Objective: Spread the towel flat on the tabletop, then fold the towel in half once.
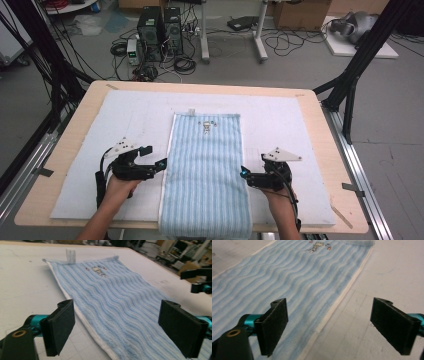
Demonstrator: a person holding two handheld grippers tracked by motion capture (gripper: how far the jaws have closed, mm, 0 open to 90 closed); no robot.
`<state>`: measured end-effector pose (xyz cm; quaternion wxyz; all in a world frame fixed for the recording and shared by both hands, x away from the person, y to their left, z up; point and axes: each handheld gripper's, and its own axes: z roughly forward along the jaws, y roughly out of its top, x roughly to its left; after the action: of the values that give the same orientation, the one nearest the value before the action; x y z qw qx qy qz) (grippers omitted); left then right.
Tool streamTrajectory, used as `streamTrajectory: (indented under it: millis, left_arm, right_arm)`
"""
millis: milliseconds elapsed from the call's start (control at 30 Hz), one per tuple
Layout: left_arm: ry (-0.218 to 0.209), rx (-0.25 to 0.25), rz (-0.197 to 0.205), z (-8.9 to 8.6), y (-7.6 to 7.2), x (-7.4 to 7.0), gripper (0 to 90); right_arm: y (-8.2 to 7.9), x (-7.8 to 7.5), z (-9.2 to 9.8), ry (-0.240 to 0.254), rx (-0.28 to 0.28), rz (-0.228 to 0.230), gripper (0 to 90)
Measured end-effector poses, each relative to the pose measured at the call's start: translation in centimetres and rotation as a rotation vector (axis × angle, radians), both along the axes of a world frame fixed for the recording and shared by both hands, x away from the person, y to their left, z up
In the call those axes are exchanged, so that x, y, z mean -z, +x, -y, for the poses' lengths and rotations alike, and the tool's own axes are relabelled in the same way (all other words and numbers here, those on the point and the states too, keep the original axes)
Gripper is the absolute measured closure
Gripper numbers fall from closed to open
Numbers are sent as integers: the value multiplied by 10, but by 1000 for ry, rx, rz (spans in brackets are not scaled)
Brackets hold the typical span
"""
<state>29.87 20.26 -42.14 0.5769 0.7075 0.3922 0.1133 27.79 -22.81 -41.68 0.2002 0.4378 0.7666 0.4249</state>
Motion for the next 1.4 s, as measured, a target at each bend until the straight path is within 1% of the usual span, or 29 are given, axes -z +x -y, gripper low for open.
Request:
streamTrajectory:
  millis: [33,67,100,133,167,200,233,267,333,367,400,467,533,567,600,667,733,767,867,900,967,1033,1133,1167,1233,1267,1300,1367,1400]
  left_arm:
    - [3,3,9,-2,2,-2,142]
    - [-3,0,20,-3,2,-4,141]
    - [-10,-1,28,-5,3,-5,141]
    - [0,-4,33,-6,4,-6,141]
    - [16,-9,48,-7,4,-8,142]
    - [30,-1,56,-8,5,-9,143]
    - [39,3,63,-8,6,-10,147]
    - [52,9,79,-8,6,-12,150]
    - [61,18,112,-8,7,-14,157]
    - [50,24,111,-7,7,-14,172]
    - [47,29,97,-7,7,-14,196]
    - [60,19,80,-7,6,-14,212]
    - [85,7,72,-7,6,-14,212]
    - [91,-2,57,-7,6,-14,208]
    - [91,-12,32,-8,7,-14,191]
    - [79,-11,7,-8,8,-13,171]
    - [59,5,-2,-8,9,-13,167]
    - [56,6,-3,-8,9,-14,167]
    - [47,-3,-11,-9,12,-14,168]
    - [45,-4,-21,-9,13,-15,169]
    - [70,2,-27,-9,16,-17,170]
    - [53,5,-19,-9,19,-20,171]
    - [45,-8,-24,-8,26,-25,171]
    - [51,-8,-33,-8,29,-26,171]
    - [55,-15,-36,-9,34,-28,171]
    - [55,-22,-34,-8,36,-28,172]
    - [65,-32,-28,-8,38,-29,175]
    - [58,-62,-15,-8,43,-31,184]
    - [66,-67,-20,-8,45,-32,186]
  right_arm:
    - [4,-3,2,-8,-14,8,121]
    - [7,-5,3,-25,-23,26,114]
    - [8,-7,3,-32,-24,35,114]
    - [10,-9,4,-37,-28,45,113]
    - [11,-11,4,-40,-33,54,113]
    - [12,-13,4,-40,-35,66,113]
    - [13,-14,4,-33,-33,69,113]
    - [14,-15,4,-31,-33,70,113]
    - [16,-14,4,-32,-19,57,113]
    - [16,-13,4,-25,-19,55,113]
    - [16,-13,5,-22,-16,50,113]
    - [16,-12,5,-21,-17,50,113]
    - [14,-12,6,-16,-20,50,113]
    - [13,-13,6,-11,-13,44,113]
    - [12,-13,7,-7,-11,43,113]
    - [11,-15,8,-2,-4,47,114]
    - [11,-15,9,0,0,42,113]
    - [12,-15,9,-5,-1,46,113]
    - [13,-13,10,-1,7,33,113]
    - [13,-13,10,-2,5,30,113]
    - [14,-13,9,-3,6,32,113]
    - [14,-13,9,2,6,27,114]
    - [15,-13,8,16,12,17,114]
    - [16,-12,9,24,6,12,114]
    - [17,-13,9,46,2,0,115]
    - [17,-13,9,46,4,6,115]
    - [17,-13,9,50,7,7,115]
    - [18,-13,8,55,14,10,115]
    - [18,-12,8,53,16,13,115]
